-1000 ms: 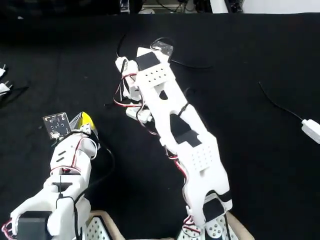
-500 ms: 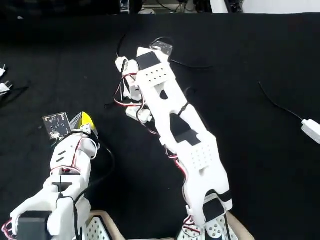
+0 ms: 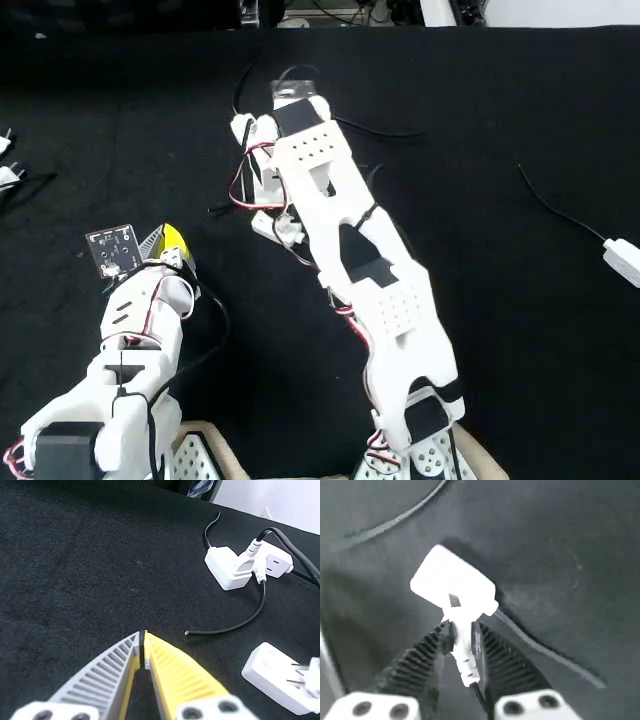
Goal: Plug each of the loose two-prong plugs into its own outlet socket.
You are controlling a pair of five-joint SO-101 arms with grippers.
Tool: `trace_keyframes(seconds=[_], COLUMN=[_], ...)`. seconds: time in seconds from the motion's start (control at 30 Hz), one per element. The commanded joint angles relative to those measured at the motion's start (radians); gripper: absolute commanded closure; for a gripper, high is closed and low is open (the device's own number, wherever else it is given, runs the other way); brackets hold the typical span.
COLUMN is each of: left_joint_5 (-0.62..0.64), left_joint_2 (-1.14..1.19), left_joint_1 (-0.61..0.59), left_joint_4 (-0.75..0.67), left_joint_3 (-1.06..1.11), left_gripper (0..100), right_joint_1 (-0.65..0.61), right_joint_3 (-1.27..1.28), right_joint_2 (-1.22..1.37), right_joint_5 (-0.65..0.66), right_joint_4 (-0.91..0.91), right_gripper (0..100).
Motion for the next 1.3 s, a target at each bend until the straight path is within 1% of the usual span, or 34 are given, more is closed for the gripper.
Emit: trace_keyframes(seconds=[0.0,0.17,0.23,0.4,0.57,0.6,0.77,0.83,1.03,1.27], left_joint_5=[0.0,0.0,0.0,0.0,0.0,0.0,0.0,0.0,0.0,0.0], left_joint_2=[-0.012,-0.011,-0.011,-0.011,-0.011,-0.011,-0.009,-0.005,-0.005,-0.005], left_joint_1=[0.002,0.002,0.002,0.002,0.002,0.002,0.01,0.021,0.022,0.024], left_joint_4=[0.002,0.002,0.002,0.003,0.005,0.005,0.006,0.006,0.008,0.008], left_joint_3=[0.016,0.016,0.016,0.016,0.016,0.016,0.016,0.016,0.016,0.016], left_gripper=[97,97,97,97,97,97,97,97,97,97], right_joint_1=[-0.011,-0.054,-0.087,-0.144,-0.133,-0.13,-0.117,-0.117,-0.114,-0.14], right_joint_3=[0.021,0.124,0.213,0.44,0.509,0.507,0.516,0.532,0.573,0.556], right_joint_2=[-0.01,-0.058,-0.093,-0.18,-0.206,-0.206,-0.203,-0.203,-0.209,-0.292], right_joint_5=[0.219,0.489,0.548,0.637,0.649,0.647,0.654,0.647,0.646,0.649], right_joint_4=[0.009,0.011,0.011,0.008,-0.032,-0.032,-0.118,-0.16,-0.215,-0.18], right_gripper=[98.5,98.5,98.5,98.4,98.1,96.6,80.5,77.3,77.3,77.3])
